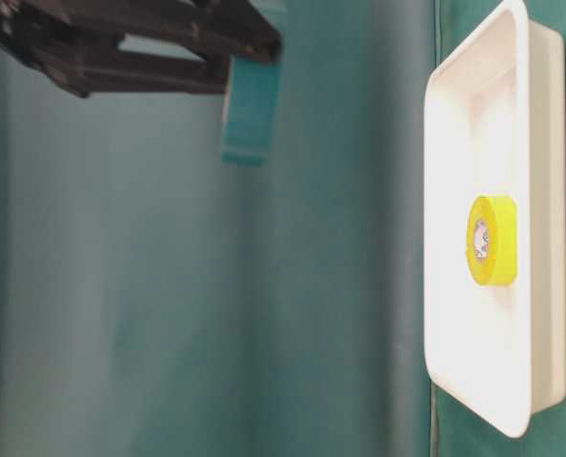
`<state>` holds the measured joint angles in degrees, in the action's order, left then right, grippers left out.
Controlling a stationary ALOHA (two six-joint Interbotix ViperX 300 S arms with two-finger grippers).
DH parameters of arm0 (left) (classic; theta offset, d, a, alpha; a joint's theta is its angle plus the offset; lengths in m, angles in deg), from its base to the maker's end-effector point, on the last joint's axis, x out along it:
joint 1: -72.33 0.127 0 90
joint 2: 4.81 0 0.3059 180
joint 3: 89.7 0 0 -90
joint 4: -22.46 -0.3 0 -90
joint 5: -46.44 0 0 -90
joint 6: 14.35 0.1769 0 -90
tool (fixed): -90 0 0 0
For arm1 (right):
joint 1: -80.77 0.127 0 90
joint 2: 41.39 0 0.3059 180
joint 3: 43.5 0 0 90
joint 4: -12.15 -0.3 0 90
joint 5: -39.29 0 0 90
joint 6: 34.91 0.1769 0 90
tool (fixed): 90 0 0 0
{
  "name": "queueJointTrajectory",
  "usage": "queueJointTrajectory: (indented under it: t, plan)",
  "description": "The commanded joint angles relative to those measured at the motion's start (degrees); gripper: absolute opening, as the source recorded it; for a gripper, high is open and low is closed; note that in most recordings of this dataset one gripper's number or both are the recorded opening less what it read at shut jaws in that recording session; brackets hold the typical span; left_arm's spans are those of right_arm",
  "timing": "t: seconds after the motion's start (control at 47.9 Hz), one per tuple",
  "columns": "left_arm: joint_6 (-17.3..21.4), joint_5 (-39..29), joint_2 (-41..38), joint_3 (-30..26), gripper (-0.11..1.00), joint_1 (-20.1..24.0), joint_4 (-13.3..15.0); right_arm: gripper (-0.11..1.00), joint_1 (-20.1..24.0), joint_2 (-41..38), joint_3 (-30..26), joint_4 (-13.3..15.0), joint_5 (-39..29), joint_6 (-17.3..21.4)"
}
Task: Pick up the tape from a random location and place it into the white case.
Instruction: 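Lift the teal roll and carry it up toward the tray, then lower the teal roll into the tray beside the yellow roll and release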
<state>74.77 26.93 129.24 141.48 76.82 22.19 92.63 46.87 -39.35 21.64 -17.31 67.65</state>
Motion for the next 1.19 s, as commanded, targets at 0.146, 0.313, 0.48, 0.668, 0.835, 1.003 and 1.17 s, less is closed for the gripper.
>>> queueJointTrajectory:
  t: [0.146,0.313,0.48,0.668,0.835,1.003,1.17]
  plan:
    - [0.00,0.18,-0.26,-0.53,0.98,0.18,0.09,0.29,-7.29,1.41,0.53,0.53,0.53,-0.18]
    - [0.00,0.26,-0.26,-0.53,0.98,0.18,0.09,0.29,-12.57,0.79,0.88,1.67,0.97,-0.35]
    - [0.00,0.18,-0.35,-0.44,0.98,0.18,0.09,0.29,-17.84,-0.44,0.88,2.81,1.93,-0.62]
    - [0.00,0.26,-0.26,-0.09,0.98,0.18,0.09,0.29,-23.64,-2.46,0.88,2.90,4.92,-1.14]
    - [0.00,0.18,-0.26,-0.09,0.98,0.18,0.09,0.29,-28.74,-3.78,0.79,2.90,7.03,-1.14]
    - [0.00,-0.18,-0.09,-0.09,0.98,0.18,0.09,0.29,-31.82,-4.13,0.88,2.81,8.17,-1.14]
    - [0.00,-0.35,-0.09,-0.09,0.98,0.18,0.09,0.29,-32.17,-4.22,0.88,2.90,8.35,-1.14]
